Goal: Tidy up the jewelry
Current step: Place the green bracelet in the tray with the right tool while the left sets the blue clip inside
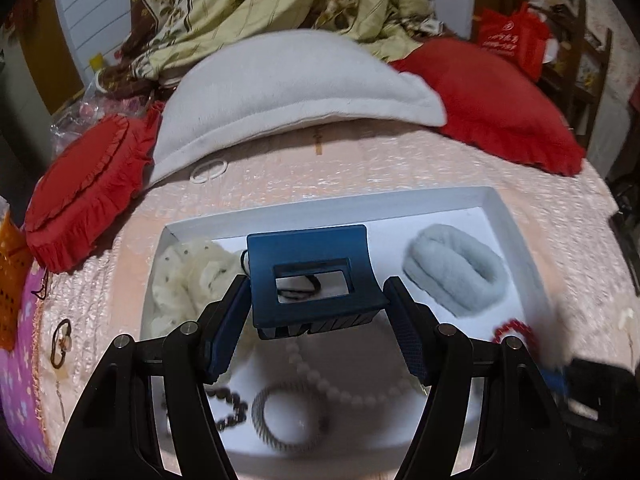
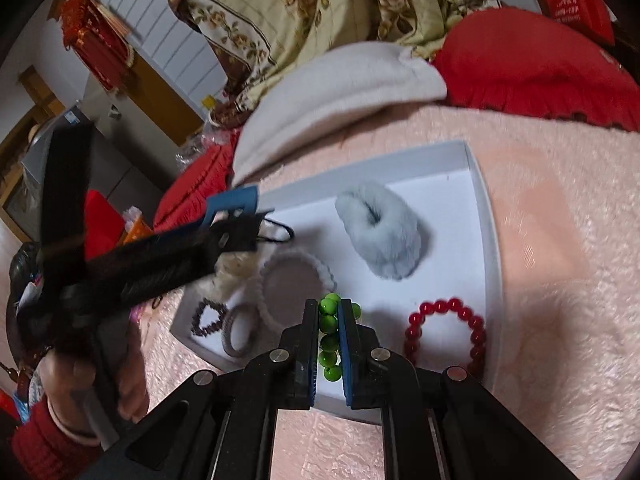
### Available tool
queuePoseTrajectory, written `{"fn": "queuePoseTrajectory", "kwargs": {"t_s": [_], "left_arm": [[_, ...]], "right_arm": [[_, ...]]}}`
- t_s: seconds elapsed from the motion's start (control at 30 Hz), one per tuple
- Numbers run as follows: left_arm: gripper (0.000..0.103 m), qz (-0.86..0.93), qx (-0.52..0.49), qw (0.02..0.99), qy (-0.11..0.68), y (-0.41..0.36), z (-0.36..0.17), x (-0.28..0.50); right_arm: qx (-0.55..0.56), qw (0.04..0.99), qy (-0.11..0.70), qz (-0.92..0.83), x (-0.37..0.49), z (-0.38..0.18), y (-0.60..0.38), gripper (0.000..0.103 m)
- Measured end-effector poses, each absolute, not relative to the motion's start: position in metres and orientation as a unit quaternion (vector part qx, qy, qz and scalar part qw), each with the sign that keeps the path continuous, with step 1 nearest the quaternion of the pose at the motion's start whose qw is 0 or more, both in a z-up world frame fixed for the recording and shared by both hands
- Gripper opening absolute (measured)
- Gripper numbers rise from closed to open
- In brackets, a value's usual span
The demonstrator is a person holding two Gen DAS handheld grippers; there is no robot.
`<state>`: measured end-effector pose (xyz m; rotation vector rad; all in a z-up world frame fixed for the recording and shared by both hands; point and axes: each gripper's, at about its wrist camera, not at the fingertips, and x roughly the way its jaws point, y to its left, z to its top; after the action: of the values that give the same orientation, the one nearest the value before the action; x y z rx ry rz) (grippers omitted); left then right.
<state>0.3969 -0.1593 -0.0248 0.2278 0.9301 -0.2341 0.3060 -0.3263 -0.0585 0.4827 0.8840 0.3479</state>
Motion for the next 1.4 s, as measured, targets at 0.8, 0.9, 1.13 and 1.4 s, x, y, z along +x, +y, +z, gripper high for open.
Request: {"fn": "queuePoseTrajectory", "kwargs": {"t_s": [0.8,0.9,1.13,1.4], "left_arm": [[0.068,-0.101,0.167,0.873,0.448,-0.185,-0.053,0.425],[0.068,-0.102,0.162,0.872,0.451,-0.183,-0.054,0.425],[0.068,-0.100,0.165,0.871,0.452,-0.184,-0.056,0.422],[0.068,-0.099,0.172,0.868,0.455,-0.186,-0.062,0.421]], "right_arm": [[0.196,0.868,0.432,0.148,0.308,-0.078,-0.317,0.009],[0.190,0.870,0.432,0.146,0.308,-0.078,-0.316,0.009],[0.175,0.874,0.431,0.140,0.307,-0.079,-0.312,0.009],[0.167,0.877,0.430,0.137,0.308,-0.080,-0.310,0.009]]}}
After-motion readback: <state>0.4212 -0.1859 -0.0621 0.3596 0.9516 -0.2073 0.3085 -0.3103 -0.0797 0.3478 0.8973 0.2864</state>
